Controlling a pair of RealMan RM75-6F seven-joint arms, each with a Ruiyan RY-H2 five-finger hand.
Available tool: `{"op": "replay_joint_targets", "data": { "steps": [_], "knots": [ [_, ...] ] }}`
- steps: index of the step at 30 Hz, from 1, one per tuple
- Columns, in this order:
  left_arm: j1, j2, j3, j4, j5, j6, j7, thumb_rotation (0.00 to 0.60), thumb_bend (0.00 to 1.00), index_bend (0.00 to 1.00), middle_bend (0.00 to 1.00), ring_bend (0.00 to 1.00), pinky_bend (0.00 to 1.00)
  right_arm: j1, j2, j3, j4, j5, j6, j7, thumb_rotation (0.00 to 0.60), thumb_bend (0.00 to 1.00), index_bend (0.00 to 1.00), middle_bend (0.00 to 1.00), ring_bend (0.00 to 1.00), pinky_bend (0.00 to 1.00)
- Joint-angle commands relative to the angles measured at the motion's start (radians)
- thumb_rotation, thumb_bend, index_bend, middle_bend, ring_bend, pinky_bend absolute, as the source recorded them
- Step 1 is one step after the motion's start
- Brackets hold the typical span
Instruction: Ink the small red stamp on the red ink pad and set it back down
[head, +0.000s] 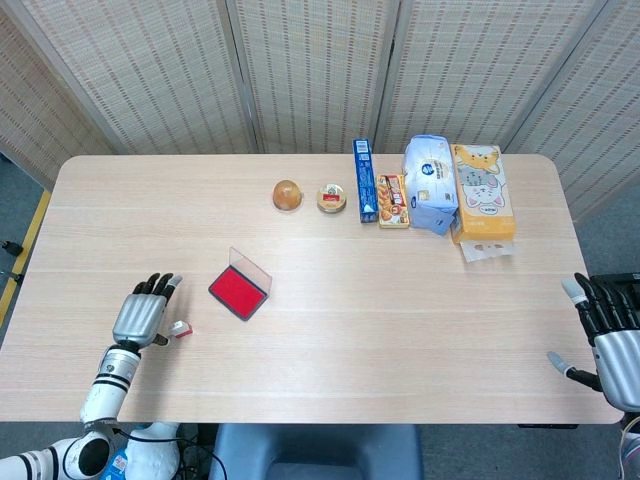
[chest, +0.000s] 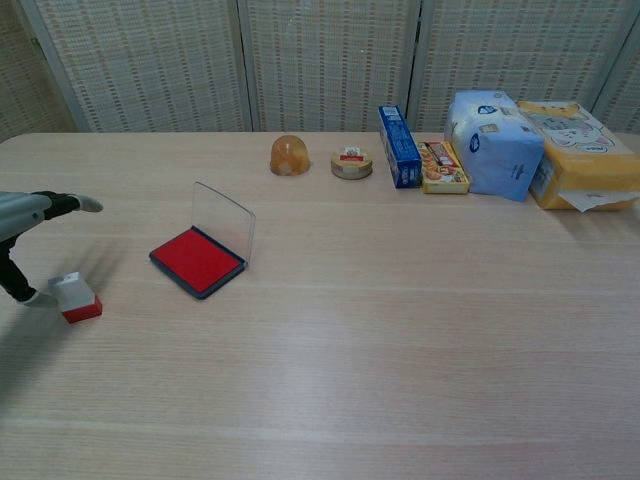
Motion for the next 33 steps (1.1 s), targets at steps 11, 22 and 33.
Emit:
{"op": "replay_joint_targets", "data": {
  "steps": [11, 22, 33],
  "knots": [
    [-0.014, -0.012, 0.003, 0.065, 0.055, -0.024, -0.123, 0.6, 0.14, 0.08, 0.11, 0.0, 0.18, 0.003, -0.006, 0.004, -0.009, 0.012, -0.01, -0.022, 0.6, 0.14, 0.0, 0.0, 0.0, 0.0],
    [-0.06, -0.049, -0.001, 0.193, 0.121, -0.092, -0.248, 0.6, 0.14, 0.09, 0.13, 0.0, 0.18, 0.003, -0.004, 0.008, -0.009, 0.026, -0.017, -0.021, 0.6, 0.14, 0.0, 0.0, 0.0, 0.0],
    [-0.101, -0.058, 0.015, 0.285, 0.171, -0.151, -0.3, 0.6, 0.14, 0.1, 0.14, 0.0, 0.18, 0.011, -0.01, 0.013, -0.018, 0.048, -0.042, -0.047, 0.6, 0.14, 0.0, 0.0, 0.0, 0.0]
  ]
}}
